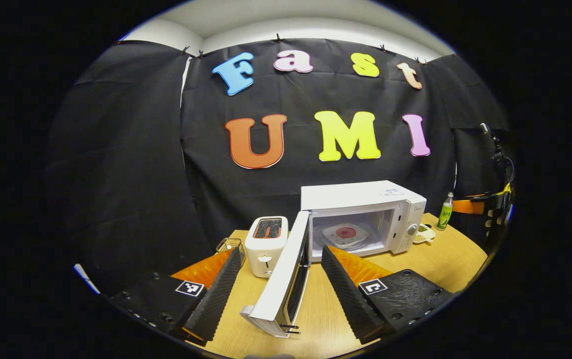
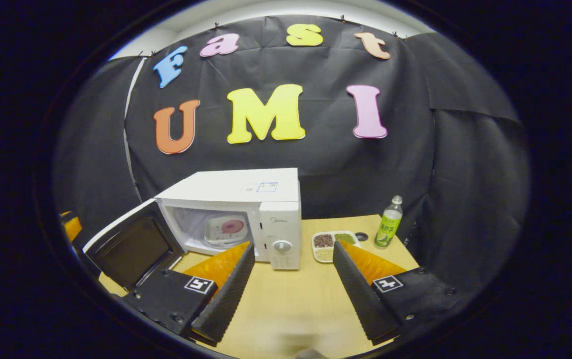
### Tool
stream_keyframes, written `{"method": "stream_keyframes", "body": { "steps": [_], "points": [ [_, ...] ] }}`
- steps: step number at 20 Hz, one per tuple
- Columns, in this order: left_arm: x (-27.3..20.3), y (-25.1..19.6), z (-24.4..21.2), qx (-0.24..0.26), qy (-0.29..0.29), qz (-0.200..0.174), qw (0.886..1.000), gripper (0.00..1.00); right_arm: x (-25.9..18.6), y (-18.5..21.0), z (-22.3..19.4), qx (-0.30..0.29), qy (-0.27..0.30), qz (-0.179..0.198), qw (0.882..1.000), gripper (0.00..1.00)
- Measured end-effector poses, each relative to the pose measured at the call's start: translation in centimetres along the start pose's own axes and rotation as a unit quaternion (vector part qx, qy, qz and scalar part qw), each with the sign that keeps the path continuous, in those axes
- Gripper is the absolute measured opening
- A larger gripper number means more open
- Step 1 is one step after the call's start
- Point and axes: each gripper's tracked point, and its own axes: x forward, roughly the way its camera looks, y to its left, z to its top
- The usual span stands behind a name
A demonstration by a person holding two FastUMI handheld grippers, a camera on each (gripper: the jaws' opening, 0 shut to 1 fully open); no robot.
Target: Open the microwave oven with the left hand, put the food in, and close the microwave oven.
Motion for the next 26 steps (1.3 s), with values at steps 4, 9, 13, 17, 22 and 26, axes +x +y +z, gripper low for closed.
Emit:
{"method": "stream_keyframes", "body": {
  "steps": [4, 9, 13, 17, 22, 26],
  "points": [
    [-0.2, 2.5, -0.8, -0.023, 0.0, 0.016, 1.0, 0.72, -3.6, -2.5, 1.4, 0.025, -0.011, -0.025, 0.999, 0.92],
    [0.2, 4.8, -2.6, -0.026, 0.007, 0.009, 1.0, 0.4, -4.8, -3.8, 1.8, 0.04, -0.007, -0.039, 0.998, 0.92],
    [0.7, 6.8, -4.8, -0.018, 0.011, 0.022, 1.0, 0.01, -5.5, -3.2, 2.0, 0.036, 0.0, -0.042, 0.998, 1.0],
    [1.1, 7.6, -6.6, -0.005, 0.013, 0.019, 1.0, 0.1, -5.8, -1.9, 0.9, 0.059, 0.02, -0.034, 0.997, 0.92],
    [2.8, 8.9, -10.8, -0.008, 0.046, 0.023, 0.999, 0.0, -6.1, -1.9, 0.0, 0.07, 0.037, -0.037, 0.996, 0.92],
    [3.1, 8.4, -13.0, -0.025, 0.059, 0.023, 0.998, 0.0, -6.5, -2.5, 0.0, 0.068, 0.04, -0.041, 0.996, 0.92]
  ]
}}
